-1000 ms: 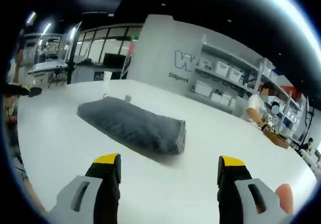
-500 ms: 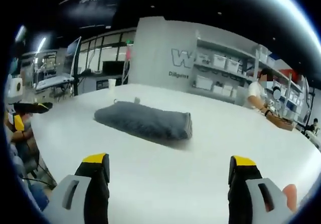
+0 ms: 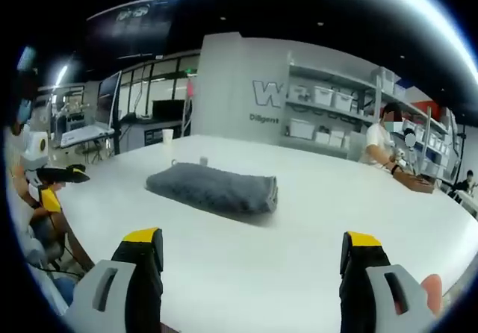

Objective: Open the folded towel by lifting each exposed corner and separating the folded layers until the towel lies flat within the target outline without major curled edges

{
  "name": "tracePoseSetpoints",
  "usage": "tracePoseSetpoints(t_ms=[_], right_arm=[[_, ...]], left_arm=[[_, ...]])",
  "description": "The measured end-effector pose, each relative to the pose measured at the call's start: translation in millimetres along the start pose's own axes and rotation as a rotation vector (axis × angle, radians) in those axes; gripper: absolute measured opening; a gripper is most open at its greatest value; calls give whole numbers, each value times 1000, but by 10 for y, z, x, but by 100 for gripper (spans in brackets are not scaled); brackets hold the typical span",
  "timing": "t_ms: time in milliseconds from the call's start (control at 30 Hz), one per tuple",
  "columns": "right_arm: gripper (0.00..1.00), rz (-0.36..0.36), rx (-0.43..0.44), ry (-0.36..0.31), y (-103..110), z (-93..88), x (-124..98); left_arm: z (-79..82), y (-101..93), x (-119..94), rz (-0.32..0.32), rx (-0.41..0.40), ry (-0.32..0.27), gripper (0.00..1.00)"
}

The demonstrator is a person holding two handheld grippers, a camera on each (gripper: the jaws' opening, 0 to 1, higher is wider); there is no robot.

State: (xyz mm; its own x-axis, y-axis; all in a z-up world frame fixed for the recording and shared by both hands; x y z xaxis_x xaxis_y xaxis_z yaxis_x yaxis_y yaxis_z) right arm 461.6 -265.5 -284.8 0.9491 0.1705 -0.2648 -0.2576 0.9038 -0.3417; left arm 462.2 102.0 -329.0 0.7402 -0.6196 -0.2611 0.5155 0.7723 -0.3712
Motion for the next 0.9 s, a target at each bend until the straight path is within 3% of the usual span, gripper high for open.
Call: tracePoseSetpoints(t_ms=[167,333,533,900], right_arm=[[99,7,8,-31,-57,54,-131],[99,-3,26,-62,-135,87,-242],[99,15,40,-4,-188,2,-270],[99,18,71,-28,-242,-13,-323]], left_arm=[[-43,-80,201,-30,10,32,98],[-66,-96,420,-12,22,29,98],[43,-197,622,-24,77,41,98],[169,-444,1091,-107,141,33,94]])
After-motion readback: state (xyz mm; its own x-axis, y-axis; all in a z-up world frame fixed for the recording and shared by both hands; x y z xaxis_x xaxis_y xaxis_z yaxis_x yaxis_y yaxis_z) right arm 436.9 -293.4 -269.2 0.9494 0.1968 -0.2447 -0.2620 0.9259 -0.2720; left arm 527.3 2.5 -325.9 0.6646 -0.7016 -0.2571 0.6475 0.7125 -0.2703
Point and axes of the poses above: the point that each gripper's makers call its tool centre point, and the gripper's own axes: x roughly forward along the fingers, y roughly to its left, z roughly out of its top, the point moved 8 cm from there along -x, roughly backward along the fingers, and after that the axes turned 14 degrees about -x, right-handed, at the moved point
